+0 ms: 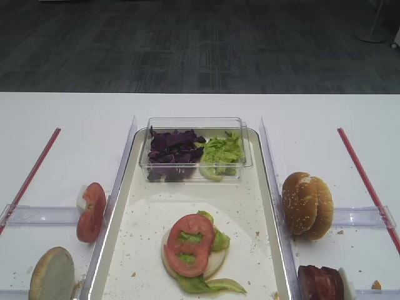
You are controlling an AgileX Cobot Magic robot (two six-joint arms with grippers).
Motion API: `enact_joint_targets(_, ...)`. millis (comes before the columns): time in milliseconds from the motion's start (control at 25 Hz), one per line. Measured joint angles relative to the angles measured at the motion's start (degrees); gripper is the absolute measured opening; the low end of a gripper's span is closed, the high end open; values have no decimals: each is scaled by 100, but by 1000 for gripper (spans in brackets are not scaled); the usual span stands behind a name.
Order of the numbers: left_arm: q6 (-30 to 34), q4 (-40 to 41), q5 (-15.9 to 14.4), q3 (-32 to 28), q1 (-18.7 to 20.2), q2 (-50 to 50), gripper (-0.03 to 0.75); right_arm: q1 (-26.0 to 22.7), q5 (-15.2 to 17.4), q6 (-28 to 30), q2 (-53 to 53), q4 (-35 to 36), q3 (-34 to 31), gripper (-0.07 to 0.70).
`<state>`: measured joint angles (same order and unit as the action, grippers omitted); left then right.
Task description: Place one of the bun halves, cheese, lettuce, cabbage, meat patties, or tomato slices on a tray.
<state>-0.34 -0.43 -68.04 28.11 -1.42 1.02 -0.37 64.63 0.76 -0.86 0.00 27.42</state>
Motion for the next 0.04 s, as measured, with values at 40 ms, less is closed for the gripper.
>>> enact_joint_targets(40,0,0,0,0,0,0,493,0,0,0,0,0,0,571)
